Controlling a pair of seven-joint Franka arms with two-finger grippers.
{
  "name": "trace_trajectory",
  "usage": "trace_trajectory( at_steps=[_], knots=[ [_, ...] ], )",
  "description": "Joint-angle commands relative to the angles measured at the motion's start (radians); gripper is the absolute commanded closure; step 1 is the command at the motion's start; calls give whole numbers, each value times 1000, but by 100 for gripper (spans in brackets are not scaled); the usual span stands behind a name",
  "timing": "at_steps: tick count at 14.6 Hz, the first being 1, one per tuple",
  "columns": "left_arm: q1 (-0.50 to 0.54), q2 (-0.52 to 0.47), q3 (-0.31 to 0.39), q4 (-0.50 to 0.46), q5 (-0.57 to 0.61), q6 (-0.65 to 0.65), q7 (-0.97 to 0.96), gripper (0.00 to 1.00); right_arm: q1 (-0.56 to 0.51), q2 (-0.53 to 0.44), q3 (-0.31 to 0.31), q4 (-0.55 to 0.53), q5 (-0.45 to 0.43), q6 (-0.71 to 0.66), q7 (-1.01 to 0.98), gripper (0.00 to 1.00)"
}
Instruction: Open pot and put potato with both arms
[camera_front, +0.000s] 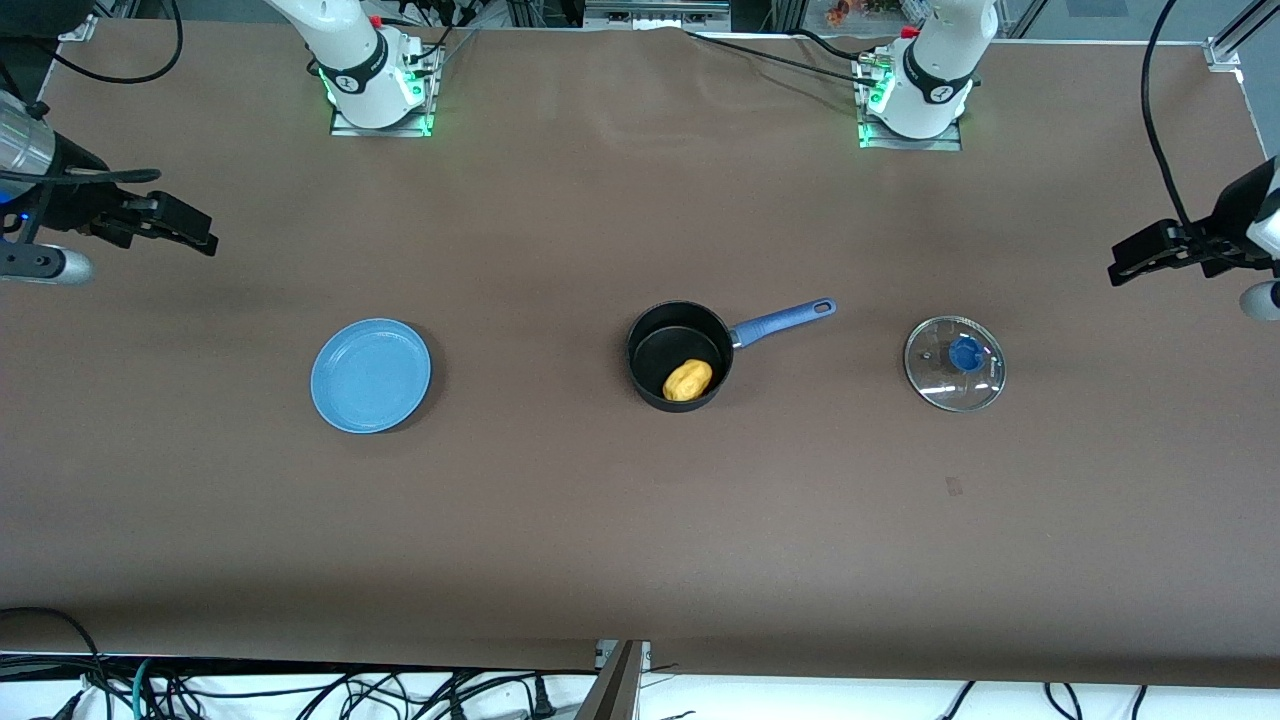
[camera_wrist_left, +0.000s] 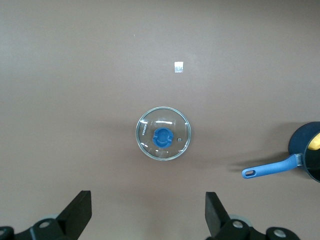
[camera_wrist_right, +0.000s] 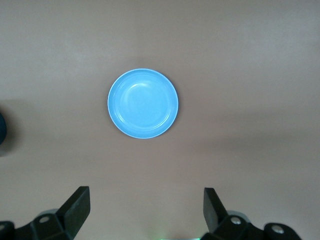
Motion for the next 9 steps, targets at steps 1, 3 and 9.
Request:
trace_trajectory(
  at_steps=[1,3,9],
  knots=[
    [-47,12,41,18,-23,18,28,0,-11,-4,29,27,-80,-9,-15,0],
    [-160,9,166,18,-43,23,30,0,-8,12,28,31,-102,3,-1,0],
    [-469,-13,490,0,-112,76,30,0,-10,11,29,33,-69,-3,-3,0]
  ],
)
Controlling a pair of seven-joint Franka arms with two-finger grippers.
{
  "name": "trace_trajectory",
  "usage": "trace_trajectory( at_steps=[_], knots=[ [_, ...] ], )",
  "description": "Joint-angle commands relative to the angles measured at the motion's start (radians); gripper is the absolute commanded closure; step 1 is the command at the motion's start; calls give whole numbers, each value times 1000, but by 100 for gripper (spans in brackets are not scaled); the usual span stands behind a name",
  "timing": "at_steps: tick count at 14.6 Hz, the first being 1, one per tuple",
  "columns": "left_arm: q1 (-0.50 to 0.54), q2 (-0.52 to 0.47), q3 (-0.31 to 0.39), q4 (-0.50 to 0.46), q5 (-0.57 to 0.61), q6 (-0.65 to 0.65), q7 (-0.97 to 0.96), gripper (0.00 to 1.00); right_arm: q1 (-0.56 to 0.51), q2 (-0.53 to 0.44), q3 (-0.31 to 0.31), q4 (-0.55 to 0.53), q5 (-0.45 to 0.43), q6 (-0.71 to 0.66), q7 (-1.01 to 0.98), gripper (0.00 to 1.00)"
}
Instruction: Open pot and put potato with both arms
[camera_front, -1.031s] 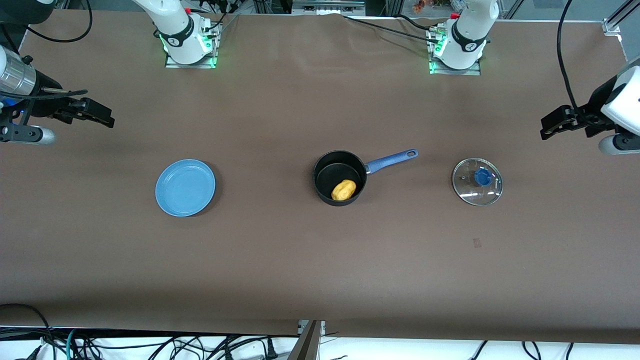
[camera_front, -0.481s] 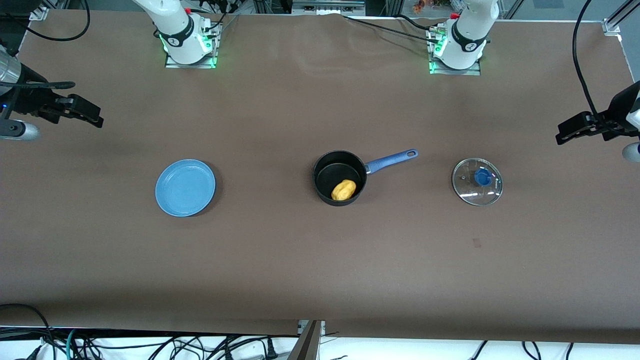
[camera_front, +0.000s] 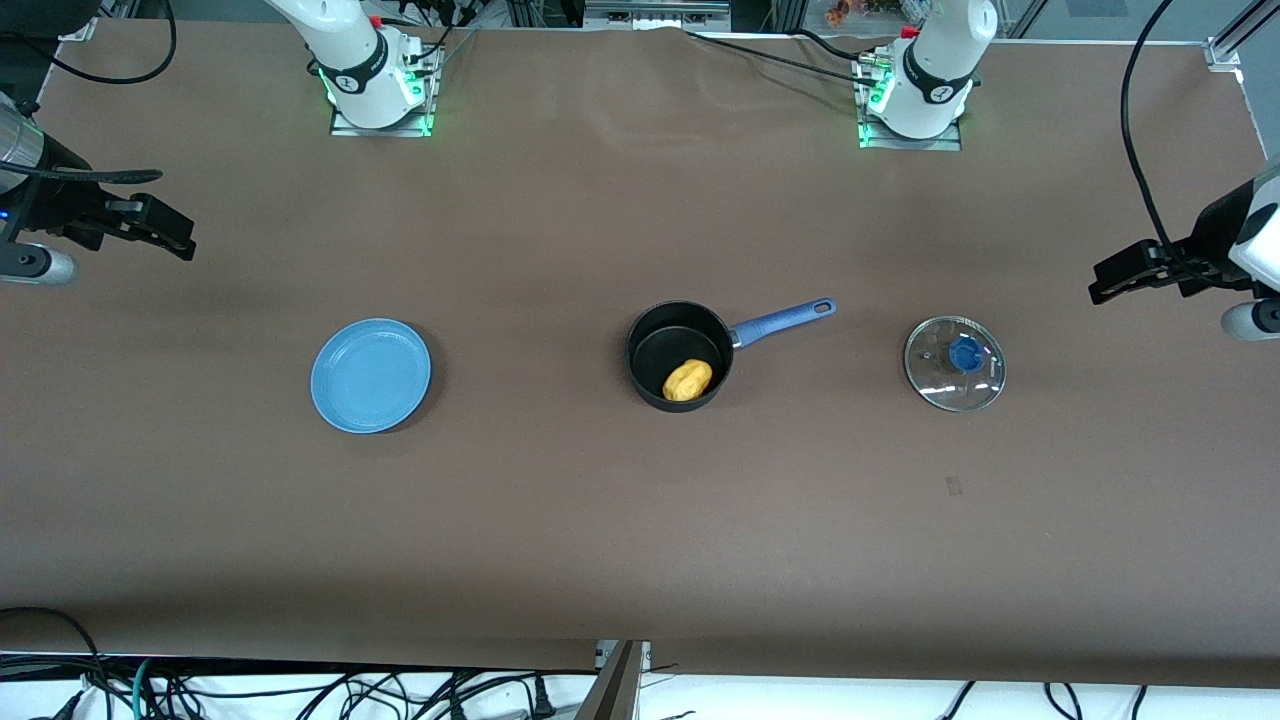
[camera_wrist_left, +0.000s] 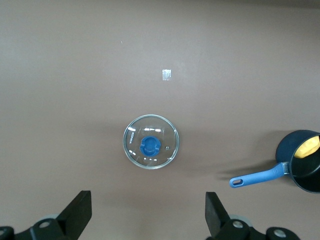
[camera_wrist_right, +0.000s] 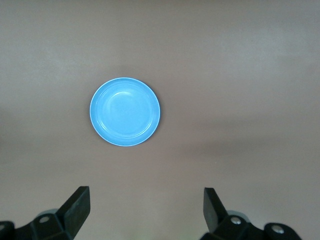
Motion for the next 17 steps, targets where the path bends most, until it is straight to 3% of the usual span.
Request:
trace_trajectory(
  at_steps=[1,5,11,17],
  knots=[
    [-126,-21,123,-9,-21,31,24,0,-8,2,10,17,30,-10,-2,0],
    [-292,-48,278,-51,-21,55,24,0,-10,1,10,15,52,-15,-5,0],
    [-217,-52,282,-46,-87,75,113,0,-8,-1,13,14,52,-18,-14,0],
    [-218,-50,270,-46,-87,113,113,0,-7,-2,16,12,50,-30,-11,0]
  ],
)
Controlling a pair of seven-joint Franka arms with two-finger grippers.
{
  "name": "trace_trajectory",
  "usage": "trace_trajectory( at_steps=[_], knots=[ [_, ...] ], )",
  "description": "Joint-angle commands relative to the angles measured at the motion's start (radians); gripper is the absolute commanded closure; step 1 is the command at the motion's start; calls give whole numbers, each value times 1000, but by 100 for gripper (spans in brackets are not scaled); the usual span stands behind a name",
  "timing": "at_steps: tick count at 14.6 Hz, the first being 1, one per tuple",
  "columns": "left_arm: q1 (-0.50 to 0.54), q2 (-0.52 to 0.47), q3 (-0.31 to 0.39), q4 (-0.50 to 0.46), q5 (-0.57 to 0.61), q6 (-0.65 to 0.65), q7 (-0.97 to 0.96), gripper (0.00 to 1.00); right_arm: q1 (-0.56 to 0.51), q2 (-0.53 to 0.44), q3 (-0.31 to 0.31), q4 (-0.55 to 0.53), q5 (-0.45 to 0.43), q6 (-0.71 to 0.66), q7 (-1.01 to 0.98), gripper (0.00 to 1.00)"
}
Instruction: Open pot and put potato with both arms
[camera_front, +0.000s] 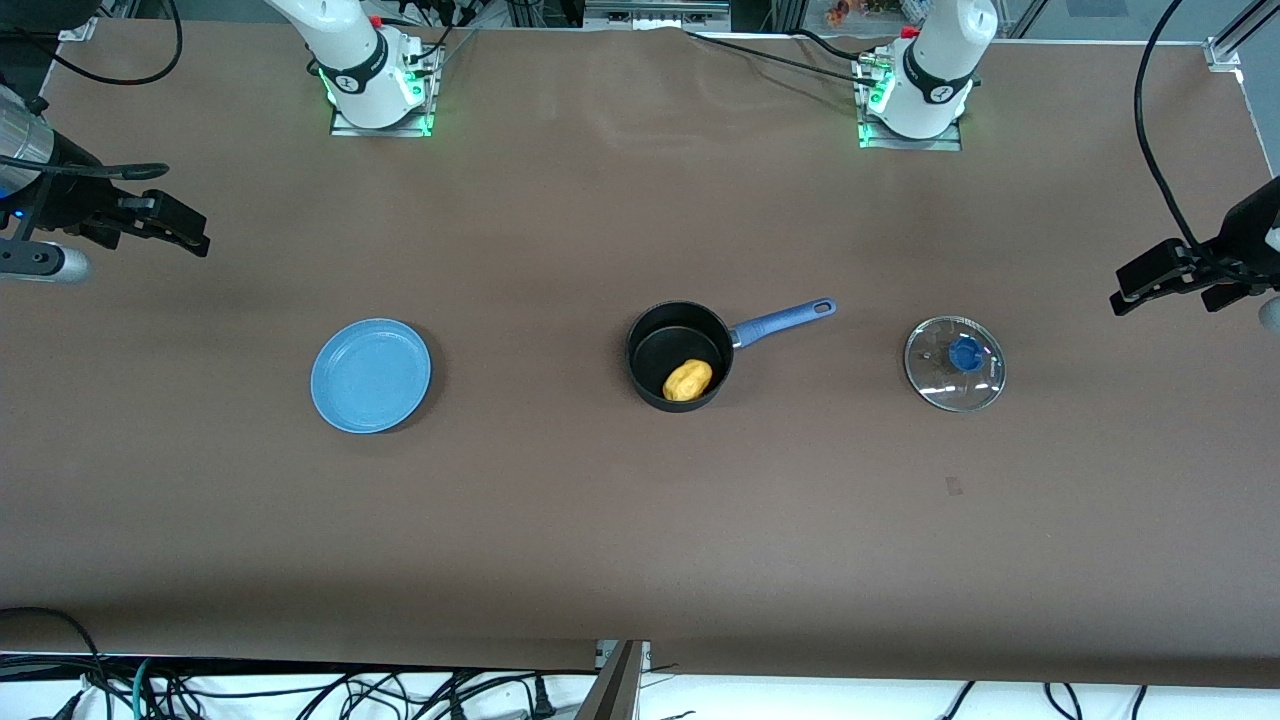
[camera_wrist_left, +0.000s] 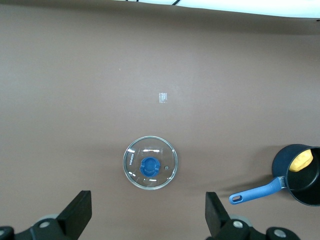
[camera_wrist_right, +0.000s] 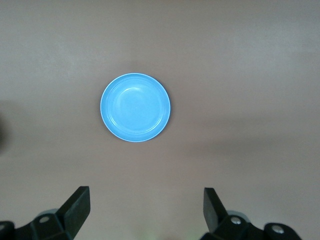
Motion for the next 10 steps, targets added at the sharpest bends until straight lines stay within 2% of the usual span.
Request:
trace_trajectory(
  at_steps=[1,10],
  knots=[
    [-1,-26,-3,-31,-20,27,23,0,-7,-2,8,14,13,-19,-11,0],
    [1,-15,-1,-36,-17,52,29,0,-7,-1,8,12,15,-19,-11,0]
  ],
)
